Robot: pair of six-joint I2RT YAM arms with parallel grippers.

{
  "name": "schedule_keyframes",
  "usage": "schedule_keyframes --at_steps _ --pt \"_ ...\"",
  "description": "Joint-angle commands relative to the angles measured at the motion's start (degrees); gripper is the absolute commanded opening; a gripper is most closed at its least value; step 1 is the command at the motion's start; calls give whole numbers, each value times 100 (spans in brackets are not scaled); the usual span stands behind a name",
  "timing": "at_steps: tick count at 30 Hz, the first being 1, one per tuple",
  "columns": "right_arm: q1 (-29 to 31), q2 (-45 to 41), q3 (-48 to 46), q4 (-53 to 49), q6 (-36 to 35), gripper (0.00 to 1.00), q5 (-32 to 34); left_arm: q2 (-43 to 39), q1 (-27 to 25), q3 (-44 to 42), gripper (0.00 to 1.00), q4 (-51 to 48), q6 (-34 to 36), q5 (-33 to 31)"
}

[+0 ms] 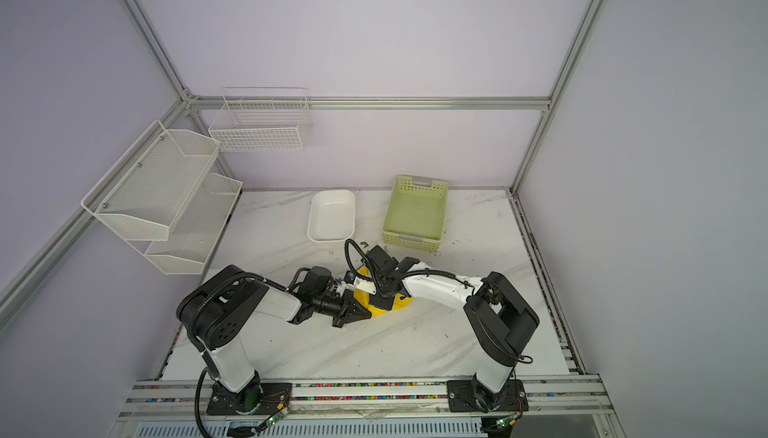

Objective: Place the utensils on the paper napkin and roll it up

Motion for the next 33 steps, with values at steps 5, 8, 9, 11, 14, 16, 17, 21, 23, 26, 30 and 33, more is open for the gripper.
schedule_keyframes --at_steps 5,8,9,11,14,16,17,21,23,26,30,33 --pt "-490 -407 -203 114 463 23 -882 209 -20 -204 6 -301 -340 -120" --pt "-607 -510 -317 275 693 35 -1400 229 -22 -200 6 -305 -349 -122" --pt "-621 -530 -382 338 748 37 -1517 241 -20 -193 6 -298 -348 -121" --pt "-631 -526 -537 432 785 40 -1716 248 -19 -198 6 -298 -358 -116" --pt "-640 -460 -680 541 810 40 -1875 251 -15 -214 6 -301 -358 -115" --pt "-642 -413 -742 655 828 40 -1988 256 -20 -231 6 -298 -356 -120" --pt "-640 -352 -752 689 806 40 -2050 262 -20 -239 6 -303 -362 -124" --pt "-643 -167 -726 793 784 41 -2221 250 -20 -252 6 -298 -373 -141" --pt "-647 -76 -708 822 751 41 -2358 247 -20 -264 6 -299 -376 -150" --pt "-648 38 -680 822 719 38 -2411 238 -20 -279 6 -306 -392 -163" --pt "-649 76 -682 813 681 31 -2411 236 -20 -285 6 -298 -392 -186" --pt "-657 50 -682 813 663 25 -2440 251 -20 -294 6 -303 -389 -195"
